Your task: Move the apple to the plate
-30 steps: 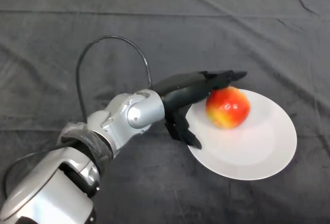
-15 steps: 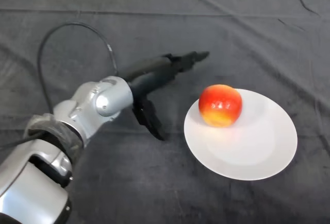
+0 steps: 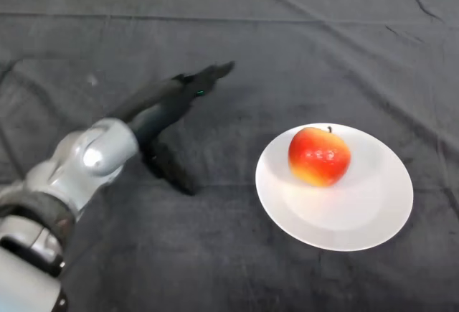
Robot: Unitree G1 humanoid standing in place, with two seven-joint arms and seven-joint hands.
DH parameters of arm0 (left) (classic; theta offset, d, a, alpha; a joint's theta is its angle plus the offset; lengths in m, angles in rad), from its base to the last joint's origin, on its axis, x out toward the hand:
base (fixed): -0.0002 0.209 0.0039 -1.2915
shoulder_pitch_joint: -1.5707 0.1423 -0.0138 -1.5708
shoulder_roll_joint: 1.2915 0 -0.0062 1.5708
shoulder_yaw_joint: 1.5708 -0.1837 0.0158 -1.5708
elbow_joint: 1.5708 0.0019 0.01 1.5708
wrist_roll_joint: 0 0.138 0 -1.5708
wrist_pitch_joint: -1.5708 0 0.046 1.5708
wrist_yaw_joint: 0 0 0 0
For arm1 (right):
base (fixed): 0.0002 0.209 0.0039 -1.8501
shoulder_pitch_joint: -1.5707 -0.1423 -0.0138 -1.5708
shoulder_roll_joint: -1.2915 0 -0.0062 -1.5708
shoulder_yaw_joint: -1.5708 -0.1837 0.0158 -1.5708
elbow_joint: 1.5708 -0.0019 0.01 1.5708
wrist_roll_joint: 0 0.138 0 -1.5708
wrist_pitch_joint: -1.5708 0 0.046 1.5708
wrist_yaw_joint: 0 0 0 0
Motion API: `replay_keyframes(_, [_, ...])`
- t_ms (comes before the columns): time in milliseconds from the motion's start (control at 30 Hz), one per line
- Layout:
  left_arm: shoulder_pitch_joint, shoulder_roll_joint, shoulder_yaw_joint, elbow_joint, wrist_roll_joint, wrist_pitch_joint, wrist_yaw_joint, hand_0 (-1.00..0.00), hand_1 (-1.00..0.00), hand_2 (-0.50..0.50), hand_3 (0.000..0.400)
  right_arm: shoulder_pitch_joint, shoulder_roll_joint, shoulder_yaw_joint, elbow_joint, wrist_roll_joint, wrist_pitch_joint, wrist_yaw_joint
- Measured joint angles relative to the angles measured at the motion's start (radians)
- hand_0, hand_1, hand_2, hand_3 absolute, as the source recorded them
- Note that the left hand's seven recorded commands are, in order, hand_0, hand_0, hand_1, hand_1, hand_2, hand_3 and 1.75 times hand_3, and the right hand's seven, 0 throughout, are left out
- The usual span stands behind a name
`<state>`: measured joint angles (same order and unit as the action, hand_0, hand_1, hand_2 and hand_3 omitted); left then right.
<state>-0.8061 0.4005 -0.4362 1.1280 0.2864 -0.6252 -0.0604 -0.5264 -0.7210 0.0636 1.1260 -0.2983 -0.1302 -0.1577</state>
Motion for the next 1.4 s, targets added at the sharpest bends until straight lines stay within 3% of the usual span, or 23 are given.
replay_keyframes(467, [0.081,0.055,0.198,0.015,-0.165,-0.005,-0.008,0.0,0.0,0.0,0.0,0.0,0.001,0.0,0.002,0.0004,0.0,0.0])
replay_keyframes(833, [0.168,0.108,0.35,0.016,-0.31,-0.007,-0.056,0.0,0.0,0.0,0.0,0.001,0.002,0.0004,0.003,0.0004,0.001,0.0])
replay_keyframes(1400, [0.236,0.141,0.581,0.016,-0.503,0.026,-0.111,0.0,0.0,0.0,0.0,0.002,0.003,0.001,0.004,-0.0001,0.001,0.0])
